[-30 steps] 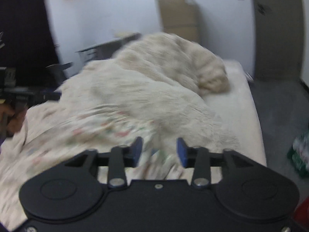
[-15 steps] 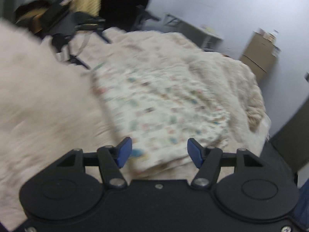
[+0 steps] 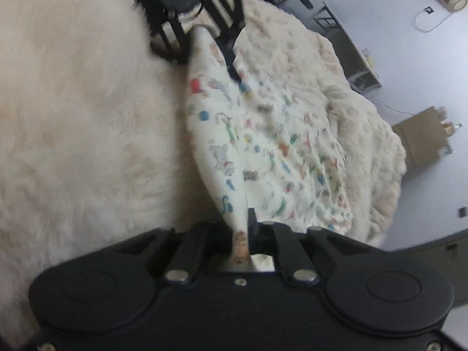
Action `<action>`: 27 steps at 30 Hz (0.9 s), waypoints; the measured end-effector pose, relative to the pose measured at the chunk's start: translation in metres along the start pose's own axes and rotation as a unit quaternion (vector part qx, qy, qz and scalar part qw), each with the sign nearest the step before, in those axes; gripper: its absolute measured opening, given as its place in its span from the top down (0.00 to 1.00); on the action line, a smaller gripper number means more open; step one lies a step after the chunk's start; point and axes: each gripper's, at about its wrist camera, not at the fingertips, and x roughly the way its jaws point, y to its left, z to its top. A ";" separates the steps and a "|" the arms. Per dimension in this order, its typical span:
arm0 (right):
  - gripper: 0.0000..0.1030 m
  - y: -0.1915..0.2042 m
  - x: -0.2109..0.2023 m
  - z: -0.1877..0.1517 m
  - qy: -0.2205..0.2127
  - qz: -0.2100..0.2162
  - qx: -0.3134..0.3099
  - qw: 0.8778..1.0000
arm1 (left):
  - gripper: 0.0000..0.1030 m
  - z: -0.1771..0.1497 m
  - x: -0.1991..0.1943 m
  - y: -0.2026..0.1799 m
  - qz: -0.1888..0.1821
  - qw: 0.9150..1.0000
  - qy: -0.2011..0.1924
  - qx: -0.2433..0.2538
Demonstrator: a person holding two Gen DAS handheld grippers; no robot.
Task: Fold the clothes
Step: 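Grasp the cloth edge with the right gripper while the left gripper grasps another edge, then lift the cloth with both grippers and fold it over onto itself, then release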
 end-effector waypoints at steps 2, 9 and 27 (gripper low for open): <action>0.97 -0.047 -0.003 0.009 -0.007 -0.009 0.020 1.000 | 0.94 0.014 0.003 0.051 0.008 0.999 -0.011 -0.036; 0.97 -0.192 -0.092 0.062 -0.121 -0.061 0.104 0.985 | 0.94 0.086 -0.041 0.220 0.049 0.990 -0.040 -0.126; 0.97 -0.274 -0.089 0.117 -0.152 -0.079 0.103 0.980 | 0.94 0.123 -0.070 0.330 0.078 0.985 0.016 -0.151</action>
